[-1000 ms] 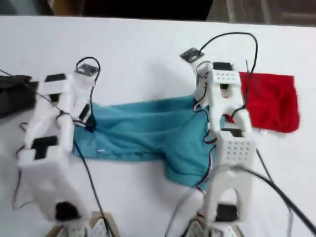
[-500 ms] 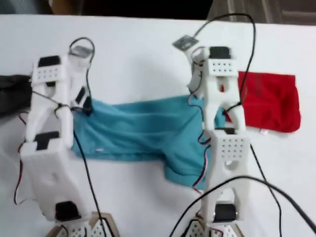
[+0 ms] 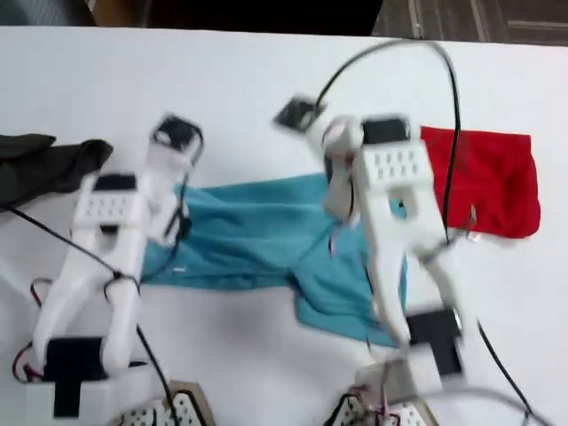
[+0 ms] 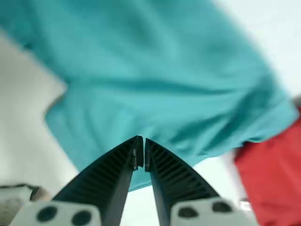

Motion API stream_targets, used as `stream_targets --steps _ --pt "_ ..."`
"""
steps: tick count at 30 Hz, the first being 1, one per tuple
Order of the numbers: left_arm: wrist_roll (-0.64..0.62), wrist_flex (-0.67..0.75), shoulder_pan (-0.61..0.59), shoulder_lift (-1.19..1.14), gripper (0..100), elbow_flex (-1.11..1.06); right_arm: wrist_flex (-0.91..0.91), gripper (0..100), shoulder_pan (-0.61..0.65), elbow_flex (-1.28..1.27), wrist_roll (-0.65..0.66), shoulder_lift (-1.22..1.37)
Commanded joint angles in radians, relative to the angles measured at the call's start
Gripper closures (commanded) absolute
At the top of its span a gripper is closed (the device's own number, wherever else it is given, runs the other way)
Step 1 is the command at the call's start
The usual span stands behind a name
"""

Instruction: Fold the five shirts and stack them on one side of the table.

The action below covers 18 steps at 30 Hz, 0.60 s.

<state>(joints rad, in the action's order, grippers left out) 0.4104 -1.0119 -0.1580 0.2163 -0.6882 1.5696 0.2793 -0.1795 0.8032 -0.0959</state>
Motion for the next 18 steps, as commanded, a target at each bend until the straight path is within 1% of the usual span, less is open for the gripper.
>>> stream_targets --steps 1,3,7,9,12,14,18 --pt "-0.037 0.057 0.006 0.051 79 -0.062 -0.087 97.7 0.091 -0.400 0.038 -0.272" --pt "-0.058 0.078 0.008 0.011 79 -0.062 -0.131 96.9 0.143 -0.523 0.037 -0.329" --pt "-0.095 0.120 0.011 -0.089 79 -0.048 -0.163 85.8 0.208 -0.632 -0.025 -0.343" --pt "-0.098 0.114 0.006 -0.132 79 -0.018 -0.182 82.8 0.228 -0.654 -0.035 -0.343" --pt "-0.104 0.110 0.011 -0.195 79 0.027 -0.223 84.6 0.257 -0.675 -0.040 -0.343" --pt "-0.132 0.110 0.012 -0.236 79 0.050 -0.252 85.8 0.268 -0.694 -0.040 -0.341" --pt "-0.138 0.072 0.008 -0.292 79 0.107 -0.328 85.9 0.260 -0.740 -0.035 -0.292"
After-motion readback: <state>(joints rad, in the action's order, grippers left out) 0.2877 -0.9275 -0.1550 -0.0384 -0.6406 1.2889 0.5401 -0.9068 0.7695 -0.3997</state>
